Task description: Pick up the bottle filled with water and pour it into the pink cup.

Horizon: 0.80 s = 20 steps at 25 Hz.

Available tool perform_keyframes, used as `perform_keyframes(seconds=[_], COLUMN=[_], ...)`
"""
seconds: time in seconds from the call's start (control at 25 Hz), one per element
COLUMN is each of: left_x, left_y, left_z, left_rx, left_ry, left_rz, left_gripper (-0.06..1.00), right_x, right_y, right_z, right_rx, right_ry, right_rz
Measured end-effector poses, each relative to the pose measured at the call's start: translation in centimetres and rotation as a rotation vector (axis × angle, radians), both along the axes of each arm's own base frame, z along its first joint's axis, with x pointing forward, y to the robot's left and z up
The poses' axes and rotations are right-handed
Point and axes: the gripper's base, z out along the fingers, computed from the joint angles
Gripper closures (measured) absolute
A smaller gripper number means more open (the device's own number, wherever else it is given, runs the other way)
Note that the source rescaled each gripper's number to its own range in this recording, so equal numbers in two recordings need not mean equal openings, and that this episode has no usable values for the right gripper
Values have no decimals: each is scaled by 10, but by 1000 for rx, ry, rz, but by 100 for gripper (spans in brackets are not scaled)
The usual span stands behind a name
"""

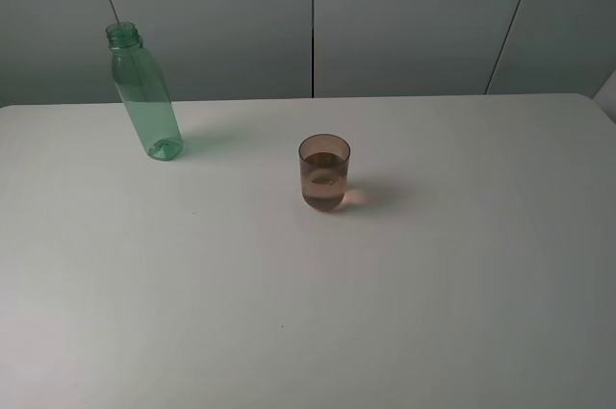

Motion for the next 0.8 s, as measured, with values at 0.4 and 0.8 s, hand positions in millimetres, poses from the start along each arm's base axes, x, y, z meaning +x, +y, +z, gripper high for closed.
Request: perform_keyframes(seconds=[0.4, 0.8], left_x=[0, 0], left_y=[0, 0], left_z=[0, 0], left_rx=[0, 0], left_ry=[0, 0], left_rz=[0, 0], left_gripper=[10, 10], right_x=[0, 0], right_y=[0, 0], right_z=[0, 0], right_rx=[0, 0], right_ry=[0, 0], right_rz=[0, 0])
